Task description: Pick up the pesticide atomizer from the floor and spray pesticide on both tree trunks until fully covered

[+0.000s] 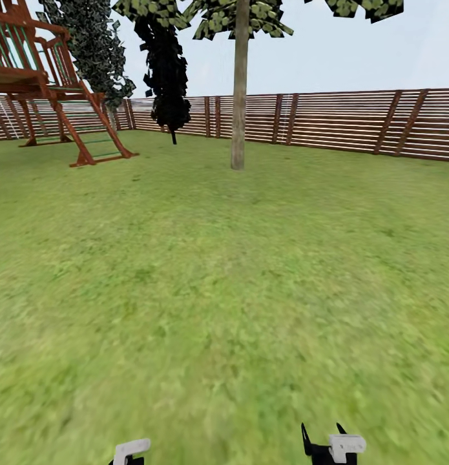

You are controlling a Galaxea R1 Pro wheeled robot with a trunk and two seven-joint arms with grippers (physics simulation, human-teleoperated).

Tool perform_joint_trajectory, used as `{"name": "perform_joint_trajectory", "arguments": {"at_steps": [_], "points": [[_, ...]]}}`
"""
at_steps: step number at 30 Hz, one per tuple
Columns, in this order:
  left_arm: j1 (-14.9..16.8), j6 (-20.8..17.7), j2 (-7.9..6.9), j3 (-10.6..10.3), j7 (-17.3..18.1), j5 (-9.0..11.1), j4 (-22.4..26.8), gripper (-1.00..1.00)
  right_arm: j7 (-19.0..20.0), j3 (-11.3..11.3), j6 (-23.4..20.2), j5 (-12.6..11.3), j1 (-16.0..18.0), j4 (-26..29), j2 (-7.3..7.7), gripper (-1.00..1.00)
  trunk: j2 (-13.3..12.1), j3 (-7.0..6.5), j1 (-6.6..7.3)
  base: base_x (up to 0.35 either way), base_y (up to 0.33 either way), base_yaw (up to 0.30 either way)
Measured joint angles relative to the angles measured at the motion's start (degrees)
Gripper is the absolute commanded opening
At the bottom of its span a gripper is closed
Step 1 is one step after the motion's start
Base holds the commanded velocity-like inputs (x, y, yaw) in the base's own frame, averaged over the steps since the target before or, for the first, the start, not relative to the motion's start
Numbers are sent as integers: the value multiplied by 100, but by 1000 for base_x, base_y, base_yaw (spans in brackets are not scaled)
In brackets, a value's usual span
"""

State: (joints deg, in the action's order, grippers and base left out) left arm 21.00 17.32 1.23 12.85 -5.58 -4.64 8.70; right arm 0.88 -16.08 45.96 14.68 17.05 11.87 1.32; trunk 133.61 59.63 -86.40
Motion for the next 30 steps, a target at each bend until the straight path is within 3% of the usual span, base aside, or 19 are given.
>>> {"name": "perform_joint_trajectory", "arguments": {"at_steps": [30], "points": [[0,-3,0,0,0,0,0,-100,1,0,-8,8,0,0,0,100,0,0,0,338,0,0]]}}
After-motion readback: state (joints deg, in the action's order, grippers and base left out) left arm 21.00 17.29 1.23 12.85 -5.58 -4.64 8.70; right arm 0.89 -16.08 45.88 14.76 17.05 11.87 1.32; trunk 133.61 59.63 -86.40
